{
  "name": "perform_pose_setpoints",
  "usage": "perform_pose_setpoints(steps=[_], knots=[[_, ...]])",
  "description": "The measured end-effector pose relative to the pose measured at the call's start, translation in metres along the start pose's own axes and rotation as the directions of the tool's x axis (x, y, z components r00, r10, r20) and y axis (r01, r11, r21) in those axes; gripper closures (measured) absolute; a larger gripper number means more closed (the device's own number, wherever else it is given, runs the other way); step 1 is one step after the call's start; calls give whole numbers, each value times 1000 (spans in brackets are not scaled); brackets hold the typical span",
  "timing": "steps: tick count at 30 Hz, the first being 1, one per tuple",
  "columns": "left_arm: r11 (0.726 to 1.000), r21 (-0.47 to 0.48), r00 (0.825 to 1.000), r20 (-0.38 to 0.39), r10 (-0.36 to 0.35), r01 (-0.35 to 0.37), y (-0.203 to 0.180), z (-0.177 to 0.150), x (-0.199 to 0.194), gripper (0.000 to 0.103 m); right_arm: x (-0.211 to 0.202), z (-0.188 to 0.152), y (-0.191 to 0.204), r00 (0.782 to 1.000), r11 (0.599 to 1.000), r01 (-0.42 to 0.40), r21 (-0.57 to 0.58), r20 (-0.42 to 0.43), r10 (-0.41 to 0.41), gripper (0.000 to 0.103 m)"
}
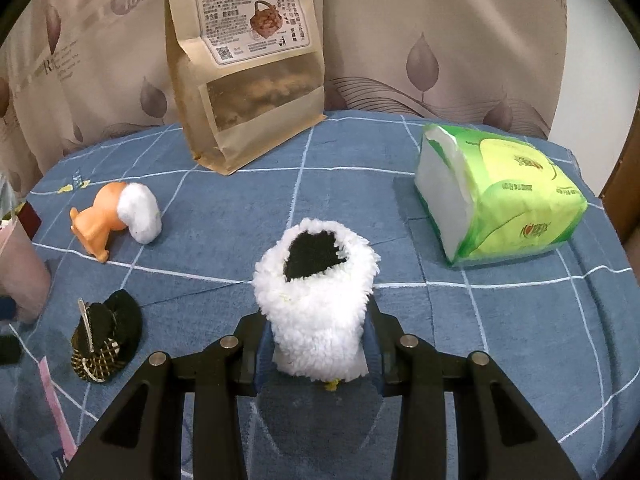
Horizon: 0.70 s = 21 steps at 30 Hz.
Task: Organize soft objects
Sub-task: 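Grasp the black-and-gold woven item with the left tool while the right tool holds the plush boot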
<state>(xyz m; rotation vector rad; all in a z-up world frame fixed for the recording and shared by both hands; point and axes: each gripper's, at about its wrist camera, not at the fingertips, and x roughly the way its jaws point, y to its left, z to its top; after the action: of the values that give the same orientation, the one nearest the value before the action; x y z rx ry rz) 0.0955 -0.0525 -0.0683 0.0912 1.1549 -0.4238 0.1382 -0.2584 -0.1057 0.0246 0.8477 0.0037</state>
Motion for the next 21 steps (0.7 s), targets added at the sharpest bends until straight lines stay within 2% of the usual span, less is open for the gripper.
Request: perform_pose_setpoints(steps=[5, 11, 14, 17, 21], knots=[[1000, 26, 999, -37, -14, 15, -18, 5, 23, 54, 1, -1, -7, 999, 999, -35, 33, -3, 35, 68], [1000, 12, 998, -68, -11, 11, -26, 13, 49, 54, 2, -2, -10, 998, 996, -66, 56, -3, 66, 68], [1000, -13, 997, -79, 9, -10, -22, 17, 59, 53, 3, -2, -13, 996, 993, -88, 78, -5, 89, 67], [999, -21, 997, -73, 27, -28, -20, 21, 65, 48, 4, -3, -15, 995, 991, -100, 87, -6, 101, 67], [997, -26, 996, -59, 64, -66, -19, 28, 72, 47, 5, -3, -17, 994, 989, -112, 98, -7, 113, 67]])
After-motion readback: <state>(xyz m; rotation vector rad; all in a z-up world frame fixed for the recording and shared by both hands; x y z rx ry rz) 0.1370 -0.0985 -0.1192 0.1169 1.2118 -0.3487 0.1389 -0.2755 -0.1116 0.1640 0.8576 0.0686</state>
